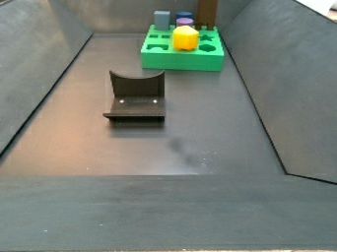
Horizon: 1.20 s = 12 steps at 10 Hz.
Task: Pick up the hexagon object. Move up. Place the hexagon object on the fixture. Regrasp the hexagon object. Move to above the board. Insert the hexagon object.
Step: Move to above the board, then insert the hexagon object.
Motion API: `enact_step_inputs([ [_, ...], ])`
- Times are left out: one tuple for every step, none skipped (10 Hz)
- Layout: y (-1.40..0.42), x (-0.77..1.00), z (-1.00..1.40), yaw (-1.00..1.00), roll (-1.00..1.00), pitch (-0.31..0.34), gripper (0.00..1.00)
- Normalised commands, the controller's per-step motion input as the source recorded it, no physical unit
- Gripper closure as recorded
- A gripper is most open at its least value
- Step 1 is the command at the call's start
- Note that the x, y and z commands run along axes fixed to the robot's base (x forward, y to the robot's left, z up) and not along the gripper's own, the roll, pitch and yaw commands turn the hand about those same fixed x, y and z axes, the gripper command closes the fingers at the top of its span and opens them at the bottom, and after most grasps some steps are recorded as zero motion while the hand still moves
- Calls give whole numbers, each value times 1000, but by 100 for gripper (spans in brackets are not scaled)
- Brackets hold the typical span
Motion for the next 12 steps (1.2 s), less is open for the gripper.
enact_step_inputs([
  [-331, -367, 133, -211, -1000, -2, 100],
  [-210, -261, 84, -210, -1000, 8, 100],
  [-60, -126, 39, -199, -1000, 19, 100],
  [-14, -96, 21, -196, -1000, 18, 100],
  [27, -68, 6, -183, -1000, 25, 100],
  [27, -62, 11, -164, -975, 23, 100],
  [33, -58, 0, -110, -744, 7, 100],
  [34, -54, 2, -81, -592, -5, 100],
  [17, -47, 2, -37, -346, -20, 100],
  [16, -37, -1, -26, -230, -24, 100],
  [0, 11, -29, 0, 0, 0, 100],
  [0, 0, -51, 0, -14, -6, 100],
])
